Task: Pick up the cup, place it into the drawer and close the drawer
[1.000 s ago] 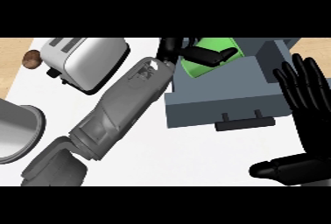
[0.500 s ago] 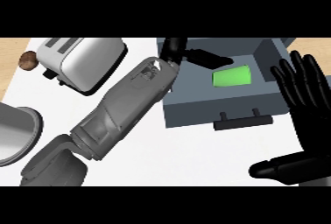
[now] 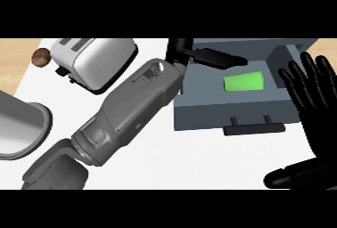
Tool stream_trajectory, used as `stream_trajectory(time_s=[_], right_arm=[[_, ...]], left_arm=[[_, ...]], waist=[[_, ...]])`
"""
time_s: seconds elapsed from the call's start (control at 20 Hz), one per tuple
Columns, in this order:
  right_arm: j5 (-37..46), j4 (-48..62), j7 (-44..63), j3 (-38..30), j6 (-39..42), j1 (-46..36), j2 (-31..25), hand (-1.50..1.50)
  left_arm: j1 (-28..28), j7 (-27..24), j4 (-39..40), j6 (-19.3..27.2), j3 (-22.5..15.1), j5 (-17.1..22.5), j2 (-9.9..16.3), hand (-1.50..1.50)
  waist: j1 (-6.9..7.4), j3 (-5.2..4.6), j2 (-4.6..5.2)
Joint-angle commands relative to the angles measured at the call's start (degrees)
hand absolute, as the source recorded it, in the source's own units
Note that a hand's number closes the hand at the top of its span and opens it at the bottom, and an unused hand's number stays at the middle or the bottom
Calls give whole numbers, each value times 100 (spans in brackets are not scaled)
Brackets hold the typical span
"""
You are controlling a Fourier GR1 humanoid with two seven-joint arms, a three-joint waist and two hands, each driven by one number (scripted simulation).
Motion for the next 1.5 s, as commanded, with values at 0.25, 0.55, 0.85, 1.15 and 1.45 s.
stream_trajectory(time_s=[0.25, 0.55, 0.85, 1.15, 1.45], right_arm=[[278, -565, 117, 133, 576, 541, -539, 150], [681, -542, 92, 62, 905, 585, -976, 150], [1458, -402, -266, 290, 1017, 1025, -982, 150], [2524, -65, -319, 795, 615, 806, -704, 150], [4176, 571, -1082, 1327, 733, 335, -1418, 150]], left_arm=[[690, 91, -1047, -149, 471, 144, 531, -150], [1701, 566, -2445, 376, 460, 163, 926, -150], [3323, 686, -3700, -158, 588, 283, 2069, -150], [4440, 1108, -5349, -203, 889, 401, 2725, -150], [5224, 616, -5322, -930, 1159, 474, 2985, -150]], waist=[[448, -10, -141], [555, -7, -160], [593, -5, -139], [534, -5, -115], [594, -9, -79]])
